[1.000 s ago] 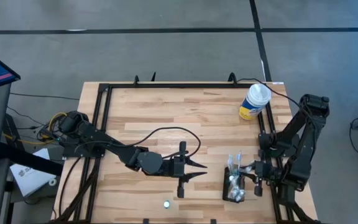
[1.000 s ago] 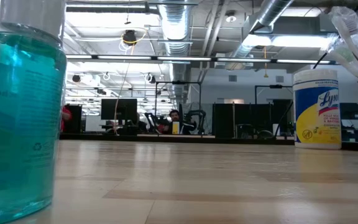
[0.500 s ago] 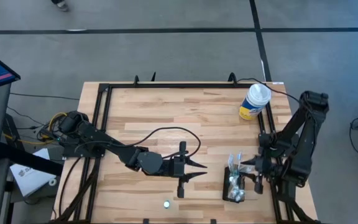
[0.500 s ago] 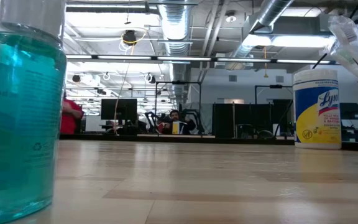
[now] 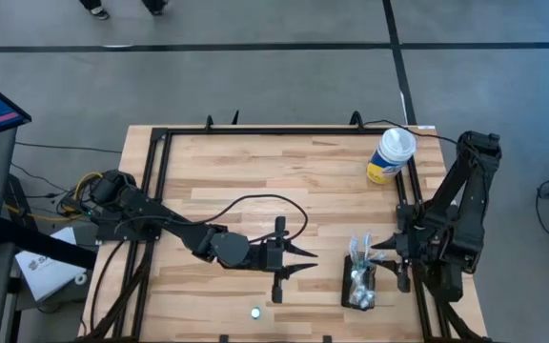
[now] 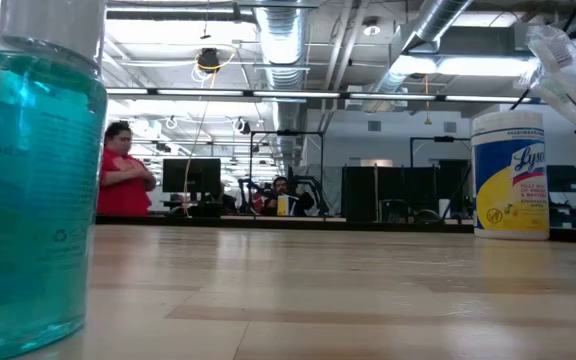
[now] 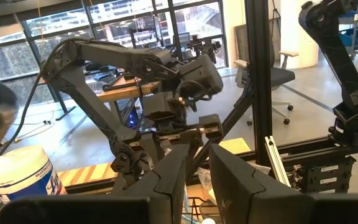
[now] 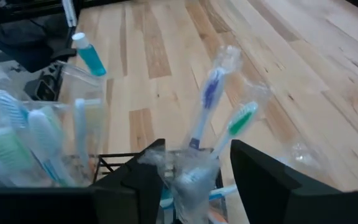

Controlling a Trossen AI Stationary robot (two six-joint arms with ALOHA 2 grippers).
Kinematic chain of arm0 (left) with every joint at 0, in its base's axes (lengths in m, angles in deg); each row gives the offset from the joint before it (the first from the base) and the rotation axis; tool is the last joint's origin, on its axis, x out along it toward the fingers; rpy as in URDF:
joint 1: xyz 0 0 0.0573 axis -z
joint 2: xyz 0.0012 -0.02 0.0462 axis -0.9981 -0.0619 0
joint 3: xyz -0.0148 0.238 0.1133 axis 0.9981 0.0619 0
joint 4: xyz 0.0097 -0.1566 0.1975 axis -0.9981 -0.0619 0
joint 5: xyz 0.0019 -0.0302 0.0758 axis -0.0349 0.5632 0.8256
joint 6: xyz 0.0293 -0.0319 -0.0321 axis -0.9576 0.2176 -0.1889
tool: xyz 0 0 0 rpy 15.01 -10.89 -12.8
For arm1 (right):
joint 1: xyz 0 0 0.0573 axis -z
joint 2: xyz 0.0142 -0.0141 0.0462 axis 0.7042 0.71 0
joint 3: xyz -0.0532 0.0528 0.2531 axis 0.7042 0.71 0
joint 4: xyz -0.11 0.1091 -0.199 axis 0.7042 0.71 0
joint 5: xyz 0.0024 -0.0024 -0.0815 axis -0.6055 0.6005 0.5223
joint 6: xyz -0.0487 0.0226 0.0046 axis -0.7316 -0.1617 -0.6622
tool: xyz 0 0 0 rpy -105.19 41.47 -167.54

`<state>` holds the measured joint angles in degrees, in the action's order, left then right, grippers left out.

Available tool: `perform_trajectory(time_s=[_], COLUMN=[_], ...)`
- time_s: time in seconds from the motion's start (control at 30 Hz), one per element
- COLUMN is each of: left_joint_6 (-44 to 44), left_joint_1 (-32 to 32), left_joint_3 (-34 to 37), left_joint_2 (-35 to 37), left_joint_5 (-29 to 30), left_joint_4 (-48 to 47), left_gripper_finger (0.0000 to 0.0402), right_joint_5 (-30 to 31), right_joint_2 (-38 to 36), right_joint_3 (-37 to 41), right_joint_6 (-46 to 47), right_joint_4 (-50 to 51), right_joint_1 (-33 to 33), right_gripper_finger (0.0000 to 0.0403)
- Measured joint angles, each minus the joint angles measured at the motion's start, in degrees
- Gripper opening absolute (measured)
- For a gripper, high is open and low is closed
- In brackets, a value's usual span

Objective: Pick & Place toothbrushing station
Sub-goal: Put the blue toothbrush into the black wire organizer, then put the blue mouthwash into the black wire organizer

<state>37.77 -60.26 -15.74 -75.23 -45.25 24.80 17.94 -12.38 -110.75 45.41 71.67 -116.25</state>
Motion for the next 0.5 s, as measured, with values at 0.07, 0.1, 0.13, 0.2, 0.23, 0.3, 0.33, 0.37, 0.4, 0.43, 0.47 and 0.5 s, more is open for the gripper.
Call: perform_trajectory(time_s=[0.07,0.1,0.13,0.2,0.23,0.3,0.33,0.37,0.4,0.43,0.47,0.5], left_joint_6=[0.0,0.0,0.0,0.0,0.0,0.0,0.0,0.0,0.0,0.0,0.0,0.0], left_joint_1=[-0.01,-0.02,0.0,-0.01,-0.02,-0.02,-0.01,-0.01,0.02,0.1,0.13,0.15], left_joint_3=[0.0,0.0,0.0,0.0,0.0,0.0,0.0,0.0,0.0,0.0,0.0,0.0], left_joint_2=[0.0,0.0,0.0,0.0,0.0,0.0,0.0,0.0,0.0,0.0,0.0,0.0], left_joint_5=[0.01,0.02,0.02,0.01,0.02,0.02,0.02,0.01,0.02,0.02,0.02,0.0], left_joint_4=[0.0,0.0,0.0,0.0,0.0,0.02,0.0,0.0,0.0,0.0,0.0,-0.04], left_gripper_finger=[0.0066,0.0066,0.0066,0.0066,0.0066,0.0066,0.0066,0.0066,0.0066,0.0066,0.0066,0.0066], right_joint_5=[0.0,-0.01,0.0,0.0,0.0,0.0,0.0,0.0,0.0,0.0,0.0,0.02], right_joint_2=[-1.0,-1.5,-2.04,-2.89,-3.32,-4.18,-4.54,-4.97,-5.37,-5.83,-6.26,-6.78], right_joint_3=[0.0,0.0,0.0,0.0,0.0,0.0,0.02,0.02,0.0,0.0,0.0,0.0], right_joint_6=[-2.31,-3.36,-4.27,-5.22,-5.89,-7.8,-9.26,-10.81,-12.35,-14.11,-15.79,-17.12], right_joint_4=[-0.63,-0.95,-1.25,-1.61,-2.01,-3.53,-4.5,-5.46,-6.42,-7.45,-8.39,-9.2], right_joint_1=[0.01,0.01,0.01,0.01,0.01,0.01,0.01,0.01,0.01,0.01,0.01,0.01], right_gripper_finger=[0.0171,0.0171,0.0171,0.0171,0.0171,0.0171,0.0171,0.0171,0.0171,0.0171,0.0171,0.0171])
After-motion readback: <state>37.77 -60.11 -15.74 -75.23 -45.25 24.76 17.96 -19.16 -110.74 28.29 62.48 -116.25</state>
